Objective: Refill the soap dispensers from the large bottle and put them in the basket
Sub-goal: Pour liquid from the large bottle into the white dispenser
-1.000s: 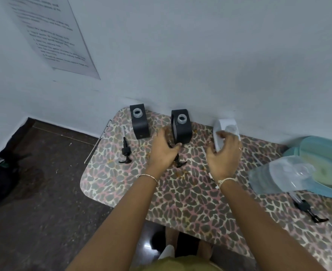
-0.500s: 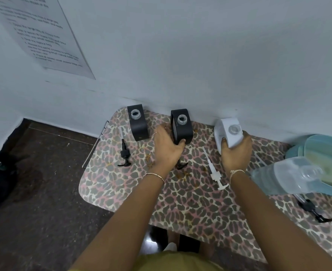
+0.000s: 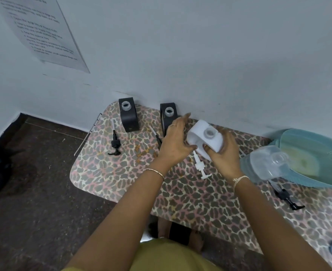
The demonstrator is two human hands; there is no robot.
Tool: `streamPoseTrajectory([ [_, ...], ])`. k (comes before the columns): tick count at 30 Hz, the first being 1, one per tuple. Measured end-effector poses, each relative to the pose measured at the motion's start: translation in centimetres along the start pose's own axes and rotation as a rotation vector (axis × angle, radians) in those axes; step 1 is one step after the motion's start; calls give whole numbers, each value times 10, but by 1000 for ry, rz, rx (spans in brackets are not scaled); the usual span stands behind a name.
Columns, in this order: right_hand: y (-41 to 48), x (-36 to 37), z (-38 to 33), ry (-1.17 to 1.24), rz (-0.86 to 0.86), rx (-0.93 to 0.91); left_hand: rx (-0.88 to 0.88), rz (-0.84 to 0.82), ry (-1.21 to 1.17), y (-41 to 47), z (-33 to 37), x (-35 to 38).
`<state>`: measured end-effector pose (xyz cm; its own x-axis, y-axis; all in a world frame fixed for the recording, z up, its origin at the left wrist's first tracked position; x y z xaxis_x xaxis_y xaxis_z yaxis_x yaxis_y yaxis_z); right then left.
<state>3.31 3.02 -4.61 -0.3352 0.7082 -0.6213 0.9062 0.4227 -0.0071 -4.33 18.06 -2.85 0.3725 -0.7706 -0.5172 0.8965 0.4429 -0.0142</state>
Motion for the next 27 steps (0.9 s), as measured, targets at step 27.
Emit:
streamPoseTrajectory([
  [27, -113, -64, 104, 84, 467, 301, -223, -12, -108, -126, -16, 42],
])
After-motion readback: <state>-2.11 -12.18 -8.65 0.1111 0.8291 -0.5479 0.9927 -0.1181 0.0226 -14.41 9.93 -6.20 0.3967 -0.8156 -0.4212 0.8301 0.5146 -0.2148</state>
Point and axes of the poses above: each hand's wrist, its own y-axis towards the middle knuckle, its own x-axis out of the palm, z = x × y, the point moved 2 cm from there along y, towards the middle knuckle, and after that the axes turned 8 degrees about -y, right-handed, at the moved point
